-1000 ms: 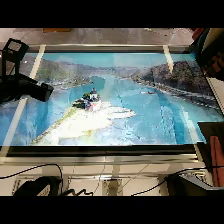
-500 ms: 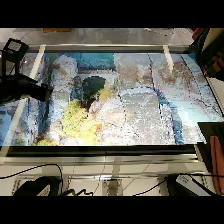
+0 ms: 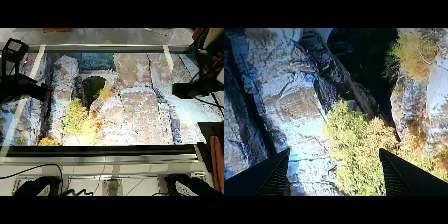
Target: Fold the clothes and pants, and hang the long-sleeved shirts on hangers.
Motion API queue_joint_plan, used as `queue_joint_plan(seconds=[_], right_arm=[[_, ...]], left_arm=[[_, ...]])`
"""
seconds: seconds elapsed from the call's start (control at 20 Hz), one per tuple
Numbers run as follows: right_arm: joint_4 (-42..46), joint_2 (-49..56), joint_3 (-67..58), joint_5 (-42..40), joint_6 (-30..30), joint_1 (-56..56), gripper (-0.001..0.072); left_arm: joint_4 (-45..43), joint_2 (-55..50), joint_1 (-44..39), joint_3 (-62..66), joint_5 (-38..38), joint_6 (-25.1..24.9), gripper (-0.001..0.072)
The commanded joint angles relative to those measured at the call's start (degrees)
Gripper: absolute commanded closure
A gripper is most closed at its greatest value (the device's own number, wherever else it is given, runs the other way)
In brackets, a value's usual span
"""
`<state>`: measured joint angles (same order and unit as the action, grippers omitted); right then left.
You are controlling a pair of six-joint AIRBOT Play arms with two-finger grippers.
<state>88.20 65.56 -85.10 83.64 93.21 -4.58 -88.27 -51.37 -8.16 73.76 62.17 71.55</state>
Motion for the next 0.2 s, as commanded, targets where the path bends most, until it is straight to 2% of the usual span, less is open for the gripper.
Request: queue_joint_plan(seconds=[0.0, 0.15], right_arm=[[7.5, 0.0, 0.0, -0.1, -1.4, -10.2, 0.0675], [4.1, -0.1, 0.0, -0.2, -1.4, -10.4, 0.0674]], left_arm=[[0.0, 0.0, 0.0, 0.1, 0.0, 0.0, 0.0099], [0.0, 0.0, 0.0, 0.1, 0.0, 0.0, 0.0099]])
